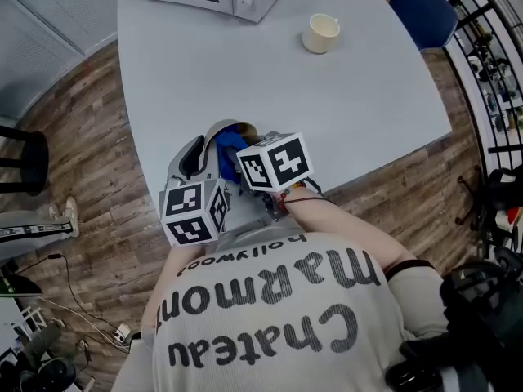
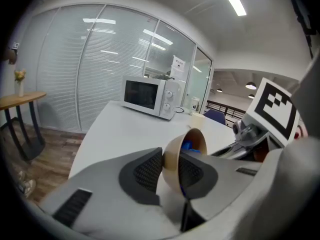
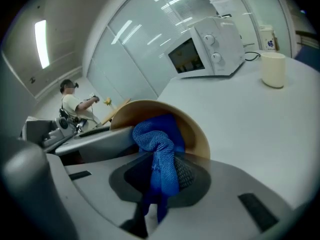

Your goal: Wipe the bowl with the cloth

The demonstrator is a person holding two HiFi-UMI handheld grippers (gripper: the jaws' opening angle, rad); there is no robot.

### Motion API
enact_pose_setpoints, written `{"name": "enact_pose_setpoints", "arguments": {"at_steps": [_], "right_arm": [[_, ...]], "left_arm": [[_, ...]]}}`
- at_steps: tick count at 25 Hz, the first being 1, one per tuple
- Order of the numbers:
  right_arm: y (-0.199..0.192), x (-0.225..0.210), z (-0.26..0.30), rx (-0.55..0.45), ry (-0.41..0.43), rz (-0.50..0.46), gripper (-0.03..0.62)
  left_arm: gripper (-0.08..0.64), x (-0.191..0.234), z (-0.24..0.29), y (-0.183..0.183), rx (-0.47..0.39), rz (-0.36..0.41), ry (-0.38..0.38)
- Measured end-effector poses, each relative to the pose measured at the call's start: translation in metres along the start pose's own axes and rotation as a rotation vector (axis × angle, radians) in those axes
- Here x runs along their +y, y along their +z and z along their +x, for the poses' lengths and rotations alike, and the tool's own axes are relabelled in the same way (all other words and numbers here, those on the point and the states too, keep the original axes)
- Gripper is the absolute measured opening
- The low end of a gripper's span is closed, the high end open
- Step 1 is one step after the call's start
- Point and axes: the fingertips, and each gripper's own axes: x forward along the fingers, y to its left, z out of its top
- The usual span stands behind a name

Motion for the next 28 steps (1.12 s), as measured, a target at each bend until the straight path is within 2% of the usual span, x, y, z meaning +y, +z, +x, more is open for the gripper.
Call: {"name": "enact_pose_setpoints", "arguments": {"at_steps": [8,19,24,28], "right_arm": [[0.002,-0.007,-0.002,0.019,-0.098,-0.154,0.064],[0.011,-0.027,-0.025,-0.029,-0.191,-0.158,0.063],[0.026,-0.029,-0.034,-0.065,-0.215,-0.184,0.064],[0.03,-0.03,-0.035,-0.074,-0.207,-0.179,0.064]], "left_arm": [[0.067,0.011,-0.002,-0.005,0.023,0.002,0.007],[0.083,0.008,0.001,-0.013,0.065,0.01,-0.043],[0.089,0.015,0.001,-0.01,0.049,-0.055,-0.04],[0.094,0.016,0.002,-0.007,0.032,-0.092,-0.008]]}}
